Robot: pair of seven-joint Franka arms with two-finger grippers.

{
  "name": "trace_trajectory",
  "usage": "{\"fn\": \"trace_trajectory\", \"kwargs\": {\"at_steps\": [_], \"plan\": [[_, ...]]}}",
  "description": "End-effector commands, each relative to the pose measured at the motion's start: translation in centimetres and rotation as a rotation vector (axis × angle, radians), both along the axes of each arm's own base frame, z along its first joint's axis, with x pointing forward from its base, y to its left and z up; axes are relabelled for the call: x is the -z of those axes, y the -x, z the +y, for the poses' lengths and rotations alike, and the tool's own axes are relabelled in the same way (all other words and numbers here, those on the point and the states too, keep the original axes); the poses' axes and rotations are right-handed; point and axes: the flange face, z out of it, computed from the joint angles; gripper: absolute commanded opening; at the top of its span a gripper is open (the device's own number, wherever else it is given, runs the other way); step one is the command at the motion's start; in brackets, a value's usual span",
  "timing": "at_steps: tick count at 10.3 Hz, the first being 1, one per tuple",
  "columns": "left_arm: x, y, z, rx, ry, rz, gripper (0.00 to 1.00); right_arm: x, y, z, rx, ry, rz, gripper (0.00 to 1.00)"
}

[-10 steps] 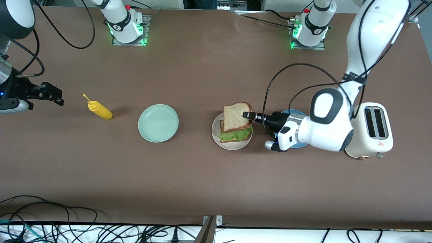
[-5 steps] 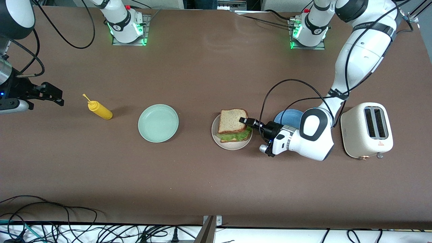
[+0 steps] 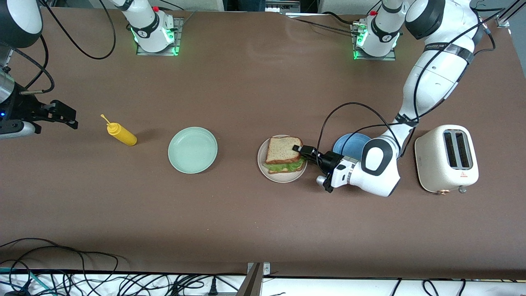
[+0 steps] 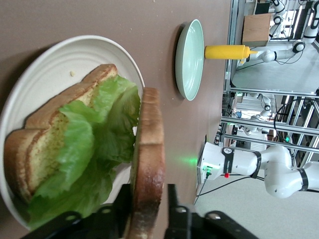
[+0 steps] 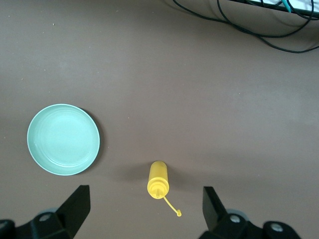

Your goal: Make sandwich on beige plate with both arms

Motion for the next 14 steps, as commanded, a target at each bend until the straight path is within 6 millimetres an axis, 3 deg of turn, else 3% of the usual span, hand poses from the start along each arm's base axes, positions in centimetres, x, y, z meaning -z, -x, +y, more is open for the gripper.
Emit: {"fn": "trace_trajectory", "kwargs": {"at_steps": [1,6,8,10,14], "plan": [[-1.2,-0.8,1.4,-0.014,0.032,-0.051,1.0,-0.4,0.1,0.3,0.01,-0.017,-0.001,1.0],[-5.8,-2.6,4.0,0.057,-0.109,-0.191,1.0,-0.4,0.1,0.3,0.009,-0.017,-0.001,1.0],[-10.2,-2.5,5.7,0.093,-0.291,-0.205,1.0,-0.4,0.1,0.3,0.009,-0.017,-0.001,1.0],[-15.5,-1.3,7.0,0.183,-0.583,-0.21,1.0,-0.4,0.1,0.3,0.009,-0.017,-0.001,1.0],[-23.2,0.4,8.6,0.192,-0.833,-0.234,1.0,-0.4,0.1,0.3,0.009,-0.017,-0.001,1.0]]}}
